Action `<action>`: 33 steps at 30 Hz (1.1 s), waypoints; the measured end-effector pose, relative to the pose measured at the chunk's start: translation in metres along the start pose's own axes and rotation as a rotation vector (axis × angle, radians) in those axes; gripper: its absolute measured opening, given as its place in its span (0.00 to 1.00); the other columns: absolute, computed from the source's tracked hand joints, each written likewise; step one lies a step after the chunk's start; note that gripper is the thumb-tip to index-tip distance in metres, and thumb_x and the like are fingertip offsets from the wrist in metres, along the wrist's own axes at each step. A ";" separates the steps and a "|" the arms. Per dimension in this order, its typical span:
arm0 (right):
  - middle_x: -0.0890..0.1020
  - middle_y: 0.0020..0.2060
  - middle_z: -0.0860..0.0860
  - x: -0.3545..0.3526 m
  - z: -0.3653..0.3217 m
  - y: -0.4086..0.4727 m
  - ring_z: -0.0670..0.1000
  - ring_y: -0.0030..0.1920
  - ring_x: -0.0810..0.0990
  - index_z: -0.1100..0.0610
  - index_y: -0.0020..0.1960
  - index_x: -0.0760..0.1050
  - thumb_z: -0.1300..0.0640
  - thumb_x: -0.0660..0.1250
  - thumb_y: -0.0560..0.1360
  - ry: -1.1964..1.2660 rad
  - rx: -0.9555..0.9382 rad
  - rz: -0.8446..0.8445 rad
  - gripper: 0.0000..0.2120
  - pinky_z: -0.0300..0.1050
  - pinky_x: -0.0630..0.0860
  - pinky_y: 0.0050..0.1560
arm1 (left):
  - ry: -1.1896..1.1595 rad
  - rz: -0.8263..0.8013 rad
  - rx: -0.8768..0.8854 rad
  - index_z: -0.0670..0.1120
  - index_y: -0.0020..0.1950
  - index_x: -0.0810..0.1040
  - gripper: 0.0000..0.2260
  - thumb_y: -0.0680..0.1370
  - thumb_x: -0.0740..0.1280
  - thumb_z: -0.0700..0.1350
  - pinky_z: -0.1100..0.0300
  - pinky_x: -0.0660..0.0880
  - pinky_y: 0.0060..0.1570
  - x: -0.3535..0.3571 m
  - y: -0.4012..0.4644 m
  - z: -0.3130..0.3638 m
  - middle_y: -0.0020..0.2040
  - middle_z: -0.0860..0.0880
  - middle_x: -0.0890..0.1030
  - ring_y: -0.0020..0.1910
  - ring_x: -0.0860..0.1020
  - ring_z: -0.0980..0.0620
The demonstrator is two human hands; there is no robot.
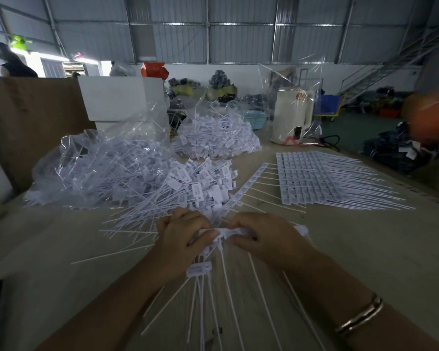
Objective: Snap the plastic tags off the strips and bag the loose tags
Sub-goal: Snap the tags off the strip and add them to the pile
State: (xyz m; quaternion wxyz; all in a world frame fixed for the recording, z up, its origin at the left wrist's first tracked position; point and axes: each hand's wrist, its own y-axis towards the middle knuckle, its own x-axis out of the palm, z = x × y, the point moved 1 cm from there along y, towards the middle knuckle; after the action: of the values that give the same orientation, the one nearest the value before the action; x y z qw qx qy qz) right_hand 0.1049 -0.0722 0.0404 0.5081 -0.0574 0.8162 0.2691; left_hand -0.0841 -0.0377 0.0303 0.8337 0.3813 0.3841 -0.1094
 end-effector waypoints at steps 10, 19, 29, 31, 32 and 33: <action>0.77 0.38 0.39 -0.011 0.009 -0.005 0.38 0.37 0.75 0.44 0.52 0.76 0.44 0.67 0.73 0.099 0.110 0.080 0.10 0.33 0.69 0.37 | 0.346 0.122 0.029 0.51 0.46 0.82 0.20 0.77 0.50 0.52 0.47 0.60 0.53 -0.016 -0.006 -0.015 0.50 0.56 0.79 0.54 0.72 0.54; 0.75 0.39 0.42 0.005 -0.012 0.005 0.39 0.33 0.73 0.48 0.60 0.66 0.46 0.69 0.72 0.067 0.013 0.113 0.21 0.28 0.66 0.32 | 0.351 0.097 -0.003 0.53 0.48 0.83 0.23 0.77 0.48 0.56 0.50 0.61 0.52 -0.012 0.001 0.007 0.49 0.58 0.78 0.53 0.73 0.53; 0.80 0.47 0.46 0.001 -0.002 0.001 0.46 0.44 0.76 0.51 0.54 0.73 0.47 0.67 0.73 0.047 -0.021 0.030 0.13 0.45 0.73 0.43 | -0.002 -0.013 -0.156 0.55 0.32 0.70 0.15 0.71 0.52 0.61 0.48 0.64 0.55 -0.003 0.001 -0.003 0.32 0.58 0.73 0.45 0.69 0.60; 0.78 0.44 0.43 0.002 0.001 0.000 0.43 0.40 0.74 0.51 0.53 0.74 0.47 0.67 0.73 0.005 -0.005 0.042 0.11 0.42 0.69 0.39 | -0.007 -0.034 -0.142 0.55 0.34 0.72 0.18 0.68 0.50 0.64 0.48 0.63 0.56 -0.003 0.001 -0.003 0.33 0.58 0.74 0.46 0.68 0.62; 0.77 0.42 0.42 0.001 0.002 0.001 0.42 0.38 0.72 0.50 0.52 0.75 0.46 0.67 0.73 0.018 0.004 0.065 0.10 0.41 0.67 0.38 | -0.016 -0.040 -0.118 0.55 0.35 0.73 0.17 0.68 0.51 0.64 0.46 0.64 0.55 -0.003 0.002 -0.003 0.34 0.58 0.75 0.46 0.69 0.61; 0.76 0.39 0.41 0.000 0.002 0.001 0.41 0.36 0.71 0.50 0.50 0.76 0.46 0.67 0.73 0.047 0.014 0.081 0.10 0.40 0.67 0.37 | -0.022 -0.030 -0.084 0.55 0.36 0.73 0.16 0.69 0.53 0.63 0.45 0.65 0.53 -0.003 0.002 -0.003 0.35 0.59 0.75 0.45 0.69 0.60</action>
State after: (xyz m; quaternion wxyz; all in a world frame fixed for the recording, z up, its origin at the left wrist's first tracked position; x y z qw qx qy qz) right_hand 0.1062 -0.0698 0.0398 0.4780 -0.0272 0.8313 0.2822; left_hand -0.0870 -0.0345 0.0326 0.8515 0.3389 0.3847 -0.1100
